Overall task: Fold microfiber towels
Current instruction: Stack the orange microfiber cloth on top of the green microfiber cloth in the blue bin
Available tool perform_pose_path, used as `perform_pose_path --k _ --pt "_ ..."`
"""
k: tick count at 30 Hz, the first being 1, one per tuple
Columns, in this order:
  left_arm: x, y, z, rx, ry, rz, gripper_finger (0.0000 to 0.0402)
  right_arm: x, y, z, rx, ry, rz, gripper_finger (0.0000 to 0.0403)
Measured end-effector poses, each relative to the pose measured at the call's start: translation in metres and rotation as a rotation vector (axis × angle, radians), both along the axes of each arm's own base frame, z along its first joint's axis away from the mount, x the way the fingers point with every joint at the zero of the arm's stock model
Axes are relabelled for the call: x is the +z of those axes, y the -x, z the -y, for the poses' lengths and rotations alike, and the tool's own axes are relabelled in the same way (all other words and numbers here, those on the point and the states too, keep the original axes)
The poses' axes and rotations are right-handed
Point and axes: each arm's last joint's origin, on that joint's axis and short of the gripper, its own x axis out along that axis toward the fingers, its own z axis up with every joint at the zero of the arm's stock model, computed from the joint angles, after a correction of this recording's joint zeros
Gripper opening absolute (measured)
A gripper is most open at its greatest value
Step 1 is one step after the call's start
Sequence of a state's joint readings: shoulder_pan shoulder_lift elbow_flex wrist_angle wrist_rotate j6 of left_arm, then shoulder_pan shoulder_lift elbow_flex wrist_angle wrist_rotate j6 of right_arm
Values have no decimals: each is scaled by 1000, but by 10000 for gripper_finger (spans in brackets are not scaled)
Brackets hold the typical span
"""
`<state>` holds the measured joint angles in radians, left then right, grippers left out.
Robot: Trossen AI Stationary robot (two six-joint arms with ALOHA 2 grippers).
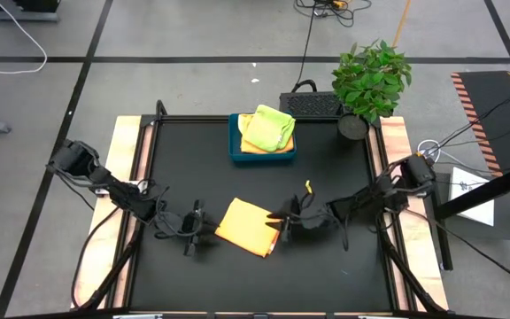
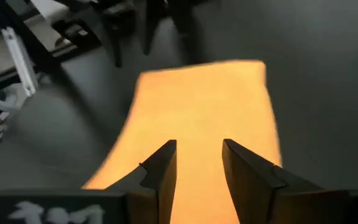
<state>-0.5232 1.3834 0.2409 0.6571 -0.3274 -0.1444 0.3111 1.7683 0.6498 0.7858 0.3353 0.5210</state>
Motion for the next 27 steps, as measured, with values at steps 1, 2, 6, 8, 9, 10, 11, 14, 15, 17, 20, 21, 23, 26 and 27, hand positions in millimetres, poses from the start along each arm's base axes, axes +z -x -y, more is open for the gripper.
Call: perform_pose_path --k 1,2,6,8,9,10,11,14,15,17,20,21,23,26,27 --pt "0 0 0 3 -2 1 177 -1 -1 4 -2 -12 -16 125" --pt "0 0 0 5 -3 1 177 -3 -1 7 -14 -23 -31 129" --pt "0 0 0 13 -10 4 177 -5 -3 19 -60 -34 -55 151" --pt "0 0 -1 16 -16 6 177 -7 -3 24 -76 -30 -76 163" --pt "0 0 -1 16 -17 6 177 -7 -3 26 -86 -34 -81 168" --pt "0 0 -1 16 -17 6 177 -8 -3 29 -98 -43 -86 173" --pt "0 0 -1 16 -17 6 177 -9 -3 30 -109 -52 -96 177" --pt "0 0 -1 16 -17 6 177 -14 -1 35 -129 -81 -154 187" --pt "0 0 -1 16 -17 6 177 -15 0 37 -128 -99 -171 189" --pt "0 0 -1 16 -17 6 177 -18 1 38 -116 -132 -211 192" --pt "0 0 -1 16 -18 6 177 -21 3 37 -101 -173 -248 192" --pt "0 0 -1 16 -18 6 177 -21 3 37 -88 -191 -256 192" --pt "0 0 -1 16 -19 6 177 -22 4 35 -65 -224 -264 192" --pt "0 0 -1 17 -19 6 177 -21 4 35 -43 -264 -271 192" --pt "0 0 -1 18 -19 6 177 -21 4 34 -34 -279 -274 192"
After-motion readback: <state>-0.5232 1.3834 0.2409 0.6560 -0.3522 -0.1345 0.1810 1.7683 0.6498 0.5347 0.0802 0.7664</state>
